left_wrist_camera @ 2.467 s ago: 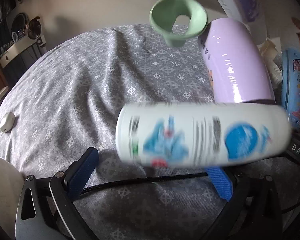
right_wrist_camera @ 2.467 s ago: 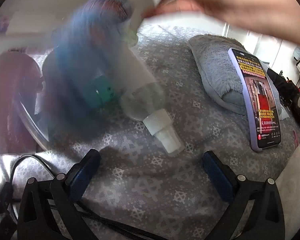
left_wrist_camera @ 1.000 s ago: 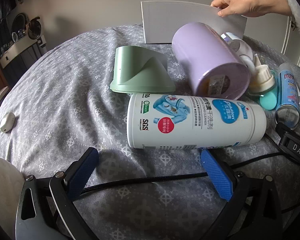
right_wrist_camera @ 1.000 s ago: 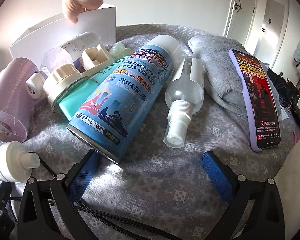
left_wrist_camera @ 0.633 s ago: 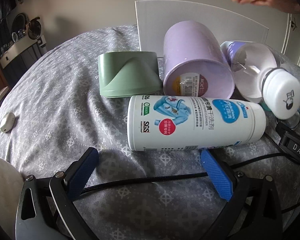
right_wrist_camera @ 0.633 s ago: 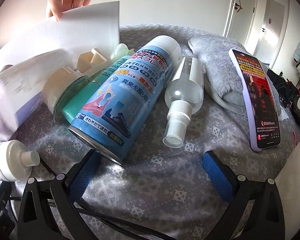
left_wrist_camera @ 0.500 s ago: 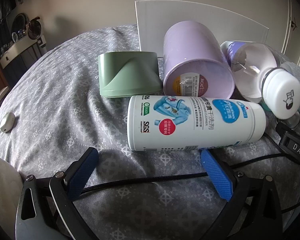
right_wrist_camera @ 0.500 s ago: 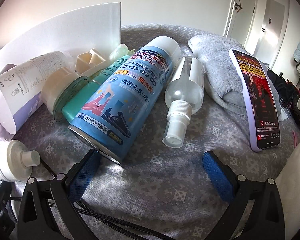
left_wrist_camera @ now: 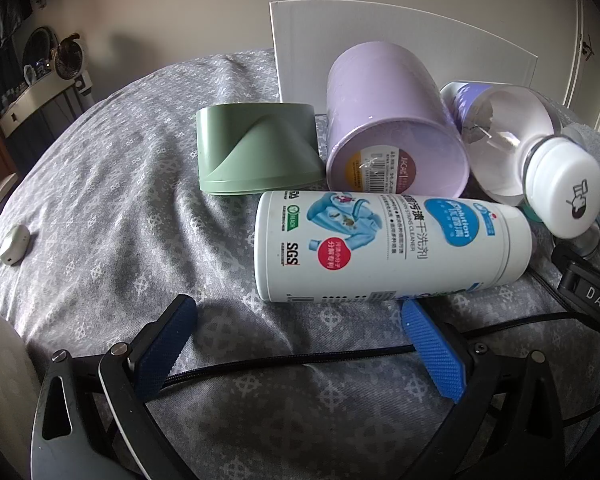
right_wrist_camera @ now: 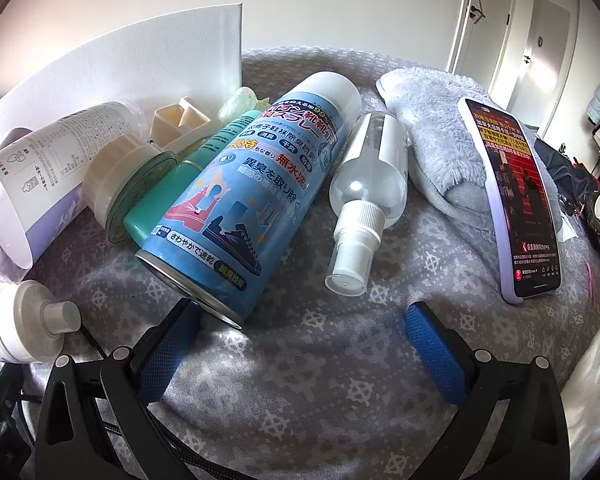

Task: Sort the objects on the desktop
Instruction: 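Move both tools toward the scattered toiletries and white box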

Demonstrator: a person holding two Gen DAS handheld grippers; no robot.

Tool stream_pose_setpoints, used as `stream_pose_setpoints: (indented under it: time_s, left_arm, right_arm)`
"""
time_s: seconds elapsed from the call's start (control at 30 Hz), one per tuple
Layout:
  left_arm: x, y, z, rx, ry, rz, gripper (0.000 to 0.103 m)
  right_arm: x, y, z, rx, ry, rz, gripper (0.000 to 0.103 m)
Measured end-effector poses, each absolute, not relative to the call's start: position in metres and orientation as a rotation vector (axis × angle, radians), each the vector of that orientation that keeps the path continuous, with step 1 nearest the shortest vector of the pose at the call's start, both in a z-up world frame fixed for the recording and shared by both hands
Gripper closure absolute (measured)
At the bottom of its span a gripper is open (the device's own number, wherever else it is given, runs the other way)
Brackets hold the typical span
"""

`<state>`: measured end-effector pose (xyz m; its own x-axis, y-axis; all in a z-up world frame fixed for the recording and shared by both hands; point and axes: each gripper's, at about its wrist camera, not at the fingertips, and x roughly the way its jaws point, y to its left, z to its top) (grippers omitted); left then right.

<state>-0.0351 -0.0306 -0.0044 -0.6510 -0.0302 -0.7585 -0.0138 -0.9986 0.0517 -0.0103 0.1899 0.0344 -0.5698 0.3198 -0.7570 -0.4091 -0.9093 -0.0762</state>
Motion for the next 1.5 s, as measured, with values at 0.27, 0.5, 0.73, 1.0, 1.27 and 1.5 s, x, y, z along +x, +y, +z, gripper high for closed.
stream_pose_setpoints:
  time_s: [0.27, 0.5, 0.73, 1.0, 1.27, 1.5]
  left_arm:
    - [-0.038, -0.031, -0.005, 1.311, -0.100, -2.837, 0.000]
    - [-0.040, -0.035, -0.004, 1.317, -0.095, -2.837, 0.000]
    - [-0.032, -0.039, 0.005, 1.517, -0.032, -2.783, 0.000]
    - [-0.019, -0.048, 0.037, 1.626, 0.057, -2.751, 0.000]
    - [0.015, -0.043, 0.097, 1.463, -0.057, -2.894, 0.000]
    - [-0.017, -0.051, 0.142, 1.406, -0.074, -2.998, 0.000]
  right_arm:
    - [-0.011, 0.191, 0.035, -1.157, 0.148, 2.463, 0.000]
    - [-0.011, 0.186, 0.035, -1.156, 0.146, 2.462, 0.000]
    - [0.004, 0.173, 0.038, -1.189, 0.208, 2.431, 0.000]
    - [0.021, 0.161, 0.039, -1.265, 0.195, 2.412, 0.000]
    - [0.035, 0.149, 0.049, -1.333, 0.247, 2.450, 0.000]
    - [0.059, 0.142, 0.051, -1.442, 0.430, 2.462, 0.000]
